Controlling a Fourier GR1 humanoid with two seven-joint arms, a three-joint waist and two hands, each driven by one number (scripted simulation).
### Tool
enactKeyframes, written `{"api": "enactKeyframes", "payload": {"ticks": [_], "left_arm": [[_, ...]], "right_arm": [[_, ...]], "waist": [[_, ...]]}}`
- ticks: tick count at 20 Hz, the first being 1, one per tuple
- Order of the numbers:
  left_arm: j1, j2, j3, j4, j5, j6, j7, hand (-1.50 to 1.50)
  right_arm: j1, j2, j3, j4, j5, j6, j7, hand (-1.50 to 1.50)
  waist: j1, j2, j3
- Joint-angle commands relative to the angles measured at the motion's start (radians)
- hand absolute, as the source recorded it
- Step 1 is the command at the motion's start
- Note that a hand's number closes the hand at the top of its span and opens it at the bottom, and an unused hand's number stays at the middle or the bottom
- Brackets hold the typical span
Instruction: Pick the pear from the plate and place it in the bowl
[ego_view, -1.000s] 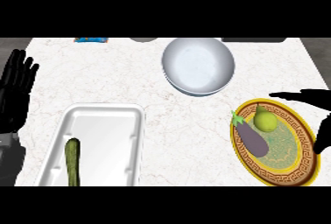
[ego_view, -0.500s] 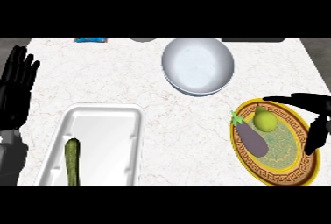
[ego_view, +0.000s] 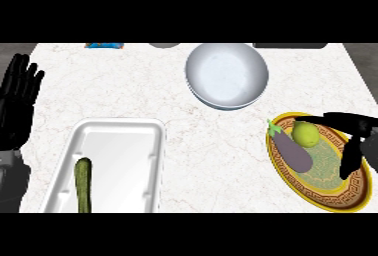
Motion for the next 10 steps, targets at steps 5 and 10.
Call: {"api": "enactKeyframes", "payload": {"ticks": [5, 10], "left_arm": [[-0.037, -0.022, -0.009, 0.020, -0.036, 0.012, 0.005, 0.00], [0.038, -0.029, -0.007, -0.081, -0.042, 0.013, 0.031, 0.00]], "right_arm": [[-0.036, 0.123, 0.004, 0.211, 0.091, -0.094, -0.023, -1.50], [-0.015, 0.073, -0.013, 0.171, 0.107, -0.140, -0.153, 1.50]], "waist": [[0.006, 0.005, 0.001], [0.006, 0.001, 0.001]]}}
